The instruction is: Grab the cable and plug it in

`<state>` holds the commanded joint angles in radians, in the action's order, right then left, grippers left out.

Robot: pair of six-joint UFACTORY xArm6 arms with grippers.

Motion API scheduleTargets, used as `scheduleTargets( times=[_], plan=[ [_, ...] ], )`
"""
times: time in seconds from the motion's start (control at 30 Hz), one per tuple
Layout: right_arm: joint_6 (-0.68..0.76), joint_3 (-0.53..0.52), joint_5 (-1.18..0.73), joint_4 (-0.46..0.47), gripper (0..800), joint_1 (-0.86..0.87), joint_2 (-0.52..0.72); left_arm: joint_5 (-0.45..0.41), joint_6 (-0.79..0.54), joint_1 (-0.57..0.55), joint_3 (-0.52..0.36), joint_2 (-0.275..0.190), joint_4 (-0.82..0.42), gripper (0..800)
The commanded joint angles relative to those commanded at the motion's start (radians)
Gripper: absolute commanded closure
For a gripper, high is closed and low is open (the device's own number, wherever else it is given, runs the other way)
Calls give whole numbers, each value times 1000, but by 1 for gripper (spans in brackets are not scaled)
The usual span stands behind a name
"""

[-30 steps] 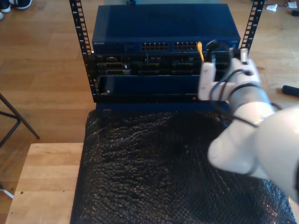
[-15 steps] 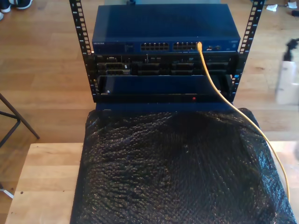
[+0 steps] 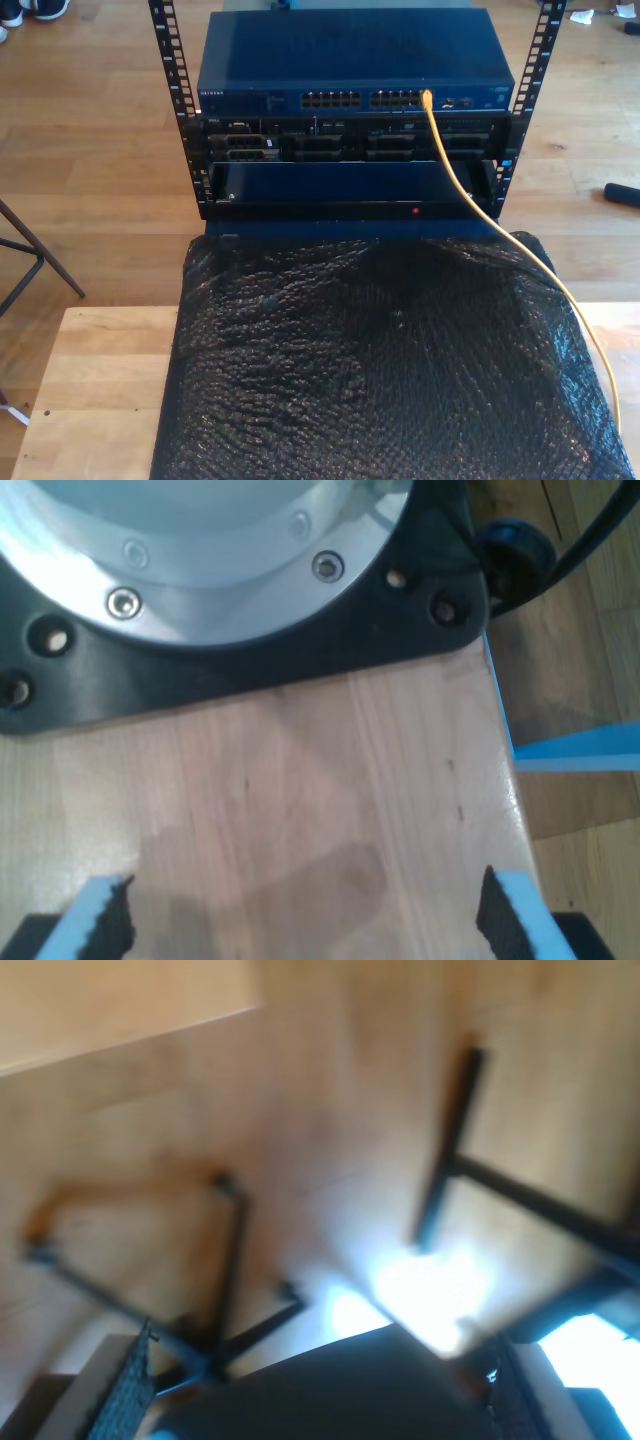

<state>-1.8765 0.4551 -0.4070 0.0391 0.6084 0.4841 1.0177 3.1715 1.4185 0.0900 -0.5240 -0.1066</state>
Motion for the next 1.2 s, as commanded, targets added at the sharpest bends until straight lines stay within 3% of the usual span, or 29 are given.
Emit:
scheduleTargets(
  times=[0.63, 1.2],
  plan=[
    [-669, 61, -763, 3, 1, 391, 126, 0, 0, 0, 0, 0, 0, 0],
    [-1105, -229, -786, 6, 2, 772, 213, 0, 0, 0, 0, 0, 0, 0]
  ],
)
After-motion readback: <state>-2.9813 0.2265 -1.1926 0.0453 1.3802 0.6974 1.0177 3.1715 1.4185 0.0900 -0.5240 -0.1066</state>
